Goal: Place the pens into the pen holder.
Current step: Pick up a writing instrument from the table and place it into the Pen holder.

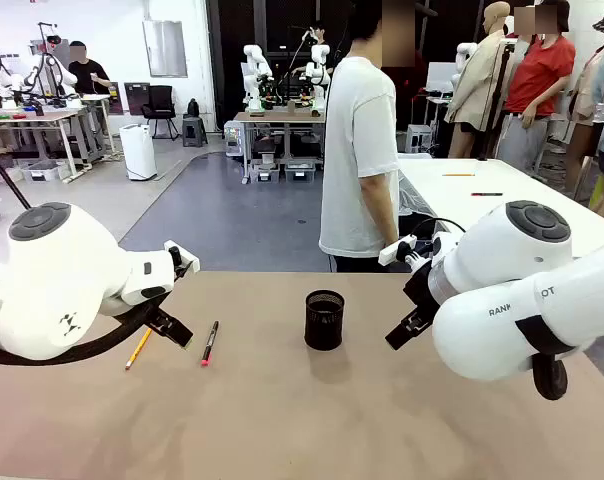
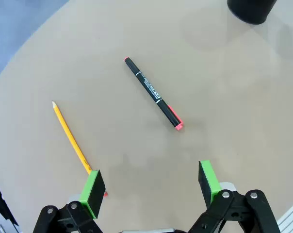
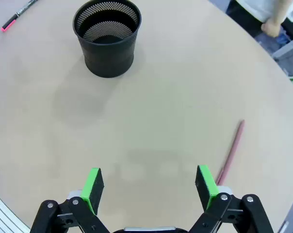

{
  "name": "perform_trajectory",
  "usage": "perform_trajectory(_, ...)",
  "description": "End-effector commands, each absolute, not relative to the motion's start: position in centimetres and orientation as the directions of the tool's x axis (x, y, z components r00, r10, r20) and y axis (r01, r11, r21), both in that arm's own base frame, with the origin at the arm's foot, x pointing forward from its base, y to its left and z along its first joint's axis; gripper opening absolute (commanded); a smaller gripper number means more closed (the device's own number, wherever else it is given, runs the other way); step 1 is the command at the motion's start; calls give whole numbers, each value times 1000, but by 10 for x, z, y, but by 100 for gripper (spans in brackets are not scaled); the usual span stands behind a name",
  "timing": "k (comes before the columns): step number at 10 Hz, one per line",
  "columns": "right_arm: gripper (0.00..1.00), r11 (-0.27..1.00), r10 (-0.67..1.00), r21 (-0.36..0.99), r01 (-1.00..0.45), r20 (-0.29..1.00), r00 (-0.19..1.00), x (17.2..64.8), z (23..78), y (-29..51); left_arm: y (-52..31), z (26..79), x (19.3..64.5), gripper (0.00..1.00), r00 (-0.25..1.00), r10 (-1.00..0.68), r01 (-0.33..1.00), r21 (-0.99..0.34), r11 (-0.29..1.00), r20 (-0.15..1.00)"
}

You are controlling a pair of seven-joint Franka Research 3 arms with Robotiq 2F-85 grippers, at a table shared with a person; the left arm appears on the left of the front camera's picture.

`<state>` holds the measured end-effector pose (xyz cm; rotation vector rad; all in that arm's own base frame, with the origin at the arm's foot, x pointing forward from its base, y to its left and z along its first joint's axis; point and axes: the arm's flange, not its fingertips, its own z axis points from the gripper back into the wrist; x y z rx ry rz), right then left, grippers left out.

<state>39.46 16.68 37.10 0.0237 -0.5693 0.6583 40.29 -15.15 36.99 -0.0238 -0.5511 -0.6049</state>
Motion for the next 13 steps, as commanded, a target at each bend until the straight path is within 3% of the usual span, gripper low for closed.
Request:
perform_trajectory(1,100,796,572,-155,-585,507,644,395,371,167,-152,370,403,100,683,-533,546,136,827,499)
perform_trajectory(13,100,796,572,-155,-585,507,644,395,371,167,-152,370,403,100,683,-533,546,136,827,499)
